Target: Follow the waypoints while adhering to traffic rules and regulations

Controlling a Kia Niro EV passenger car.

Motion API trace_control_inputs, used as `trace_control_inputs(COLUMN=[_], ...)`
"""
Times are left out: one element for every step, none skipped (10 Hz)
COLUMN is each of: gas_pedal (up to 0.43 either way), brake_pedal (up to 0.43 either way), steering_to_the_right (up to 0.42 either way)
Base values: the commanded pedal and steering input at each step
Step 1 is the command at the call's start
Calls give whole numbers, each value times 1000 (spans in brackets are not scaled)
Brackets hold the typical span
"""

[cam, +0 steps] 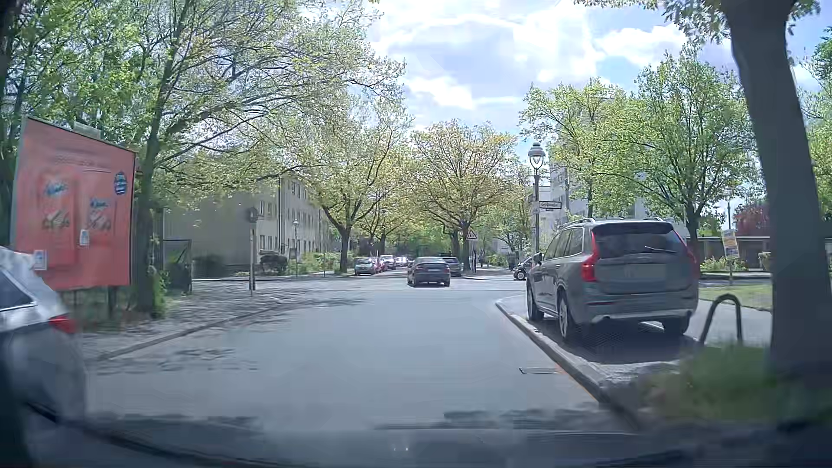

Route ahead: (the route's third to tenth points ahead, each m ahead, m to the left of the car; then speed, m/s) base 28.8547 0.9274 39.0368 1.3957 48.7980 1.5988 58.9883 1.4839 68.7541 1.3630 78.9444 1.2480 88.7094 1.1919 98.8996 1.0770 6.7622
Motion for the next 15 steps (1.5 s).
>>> trace_control_inputs(gas_pedal=[0, 0, 0, 0, 0, 0, 0, 0, 8, 28, 79, 67, 67, 67, 20], brake_pedal=[49, 24, 24, 24, 24, 24, 24, 24, 24, 24, 24, 24, 24, 24, 24], steering_to_the_right=[-5, -9, -9, -10, -10, -12, -15, -17, -17, -17, -17, -19, -20, -20, -20])
